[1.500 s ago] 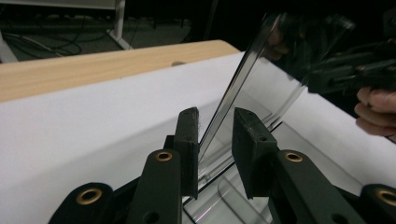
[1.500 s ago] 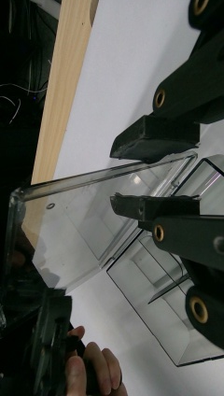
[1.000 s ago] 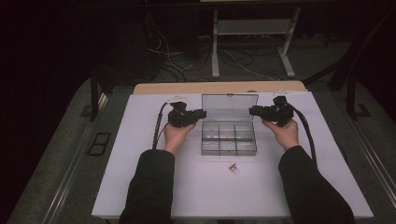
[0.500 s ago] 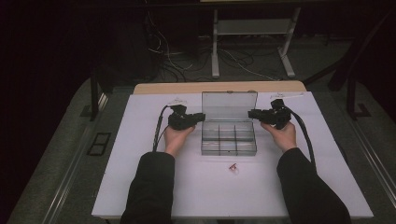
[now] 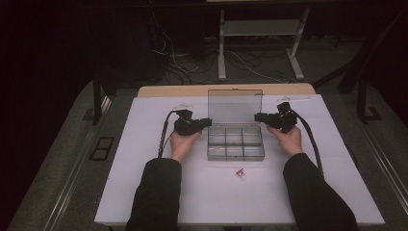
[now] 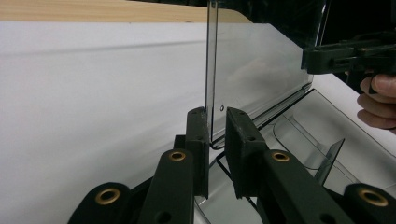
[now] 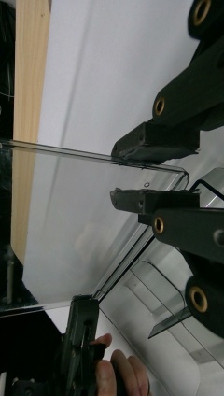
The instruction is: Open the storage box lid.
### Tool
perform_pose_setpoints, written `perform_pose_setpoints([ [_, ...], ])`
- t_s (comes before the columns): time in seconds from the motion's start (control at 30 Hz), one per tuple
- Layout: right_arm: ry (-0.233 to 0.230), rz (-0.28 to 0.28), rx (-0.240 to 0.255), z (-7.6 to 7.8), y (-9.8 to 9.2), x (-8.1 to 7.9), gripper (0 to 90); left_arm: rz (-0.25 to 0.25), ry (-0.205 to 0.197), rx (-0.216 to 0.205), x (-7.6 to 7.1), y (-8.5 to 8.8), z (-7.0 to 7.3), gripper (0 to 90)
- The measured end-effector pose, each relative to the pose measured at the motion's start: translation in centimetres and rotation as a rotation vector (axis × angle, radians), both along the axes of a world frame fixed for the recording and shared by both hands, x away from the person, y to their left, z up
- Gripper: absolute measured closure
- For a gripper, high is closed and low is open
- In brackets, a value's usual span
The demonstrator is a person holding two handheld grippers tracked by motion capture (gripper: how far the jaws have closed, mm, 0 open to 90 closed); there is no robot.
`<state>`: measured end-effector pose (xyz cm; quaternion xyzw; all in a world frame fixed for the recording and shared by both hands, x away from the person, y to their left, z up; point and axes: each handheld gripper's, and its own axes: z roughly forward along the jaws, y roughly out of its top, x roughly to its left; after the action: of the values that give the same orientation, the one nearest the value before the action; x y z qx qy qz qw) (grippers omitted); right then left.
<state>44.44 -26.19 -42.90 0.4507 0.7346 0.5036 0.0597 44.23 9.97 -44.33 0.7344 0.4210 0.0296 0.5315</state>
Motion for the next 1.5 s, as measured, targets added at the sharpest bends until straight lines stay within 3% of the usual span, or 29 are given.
perform_pose_setpoints([
  [0.7, 0.044, -0.02, 0.047, -0.7, 0.1, 0.6, 71.2, 0.004, 0.029, -0.017, 0.1, 0.1, -0.2, 73.1],
  [0.87, 0.057, -0.029, 0.033, -1.0, 0.4, 0.7, 66.3, 0.017, 0.05, -0.027, 0.2, -0.1, -0.3, 68.7],
  [1.27, 0.109, -0.043, 0.051, -1.7, 0.7, 0.9, 57.9, 0.037, 0.082, -0.052, 0.3, -0.1, -0.6, 60.9],
  [1.5, 0.126, -0.074, 0.04, -1.9, 0.6, 0.9, 50.4, 0.04, 0.075, -0.038, 0.3, -0.1, -0.6, 58.2],
])
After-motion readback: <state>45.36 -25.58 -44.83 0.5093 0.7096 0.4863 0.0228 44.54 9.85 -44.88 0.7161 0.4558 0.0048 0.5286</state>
